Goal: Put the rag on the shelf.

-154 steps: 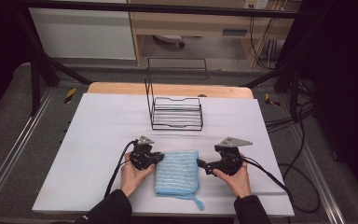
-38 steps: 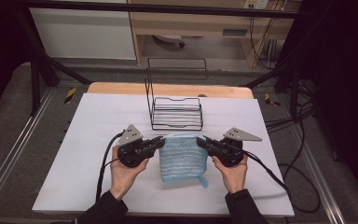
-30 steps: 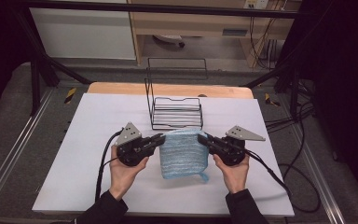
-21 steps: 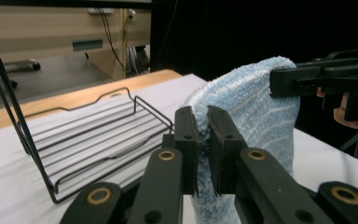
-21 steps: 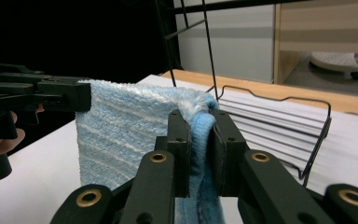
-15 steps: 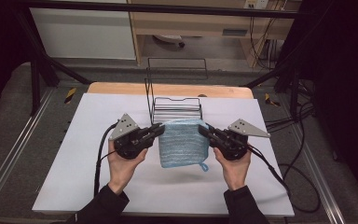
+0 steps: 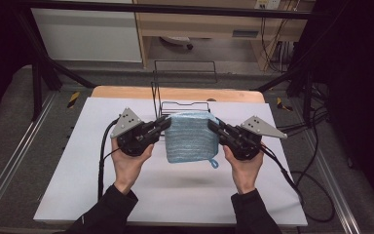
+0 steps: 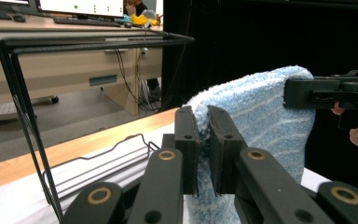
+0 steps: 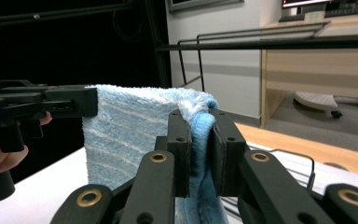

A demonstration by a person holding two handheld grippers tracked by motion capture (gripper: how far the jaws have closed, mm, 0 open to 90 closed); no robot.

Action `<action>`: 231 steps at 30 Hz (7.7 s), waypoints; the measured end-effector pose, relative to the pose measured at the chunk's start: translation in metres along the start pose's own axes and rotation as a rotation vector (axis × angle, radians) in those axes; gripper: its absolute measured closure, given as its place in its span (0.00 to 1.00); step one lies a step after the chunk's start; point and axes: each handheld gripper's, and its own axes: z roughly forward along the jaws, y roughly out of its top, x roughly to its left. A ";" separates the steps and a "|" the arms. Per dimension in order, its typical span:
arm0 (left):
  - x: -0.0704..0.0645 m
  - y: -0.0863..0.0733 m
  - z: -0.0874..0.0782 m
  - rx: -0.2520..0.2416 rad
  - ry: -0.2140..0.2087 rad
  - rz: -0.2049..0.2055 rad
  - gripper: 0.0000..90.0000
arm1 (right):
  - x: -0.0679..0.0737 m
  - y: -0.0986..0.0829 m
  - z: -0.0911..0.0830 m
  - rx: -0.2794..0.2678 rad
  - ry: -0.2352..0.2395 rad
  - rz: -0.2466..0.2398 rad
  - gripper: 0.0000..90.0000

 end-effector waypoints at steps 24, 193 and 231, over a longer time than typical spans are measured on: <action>0.010 0.040 0.005 -0.098 0.036 0.019 0.92 | 0.007 0.042 0.013 -0.105 -0.043 -0.056 0.89; 0.083 0.080 0.052 0.008 0.019 0.133 0.91 | -0.051 0.084 0.094 0.001 -0.003 -0.109 0.88; 0.096 0.106 0.063 0.201 -0.007 -0.029 0.99 | -0.055 0.070 0.087 0.058 0.080 -0.157 0.88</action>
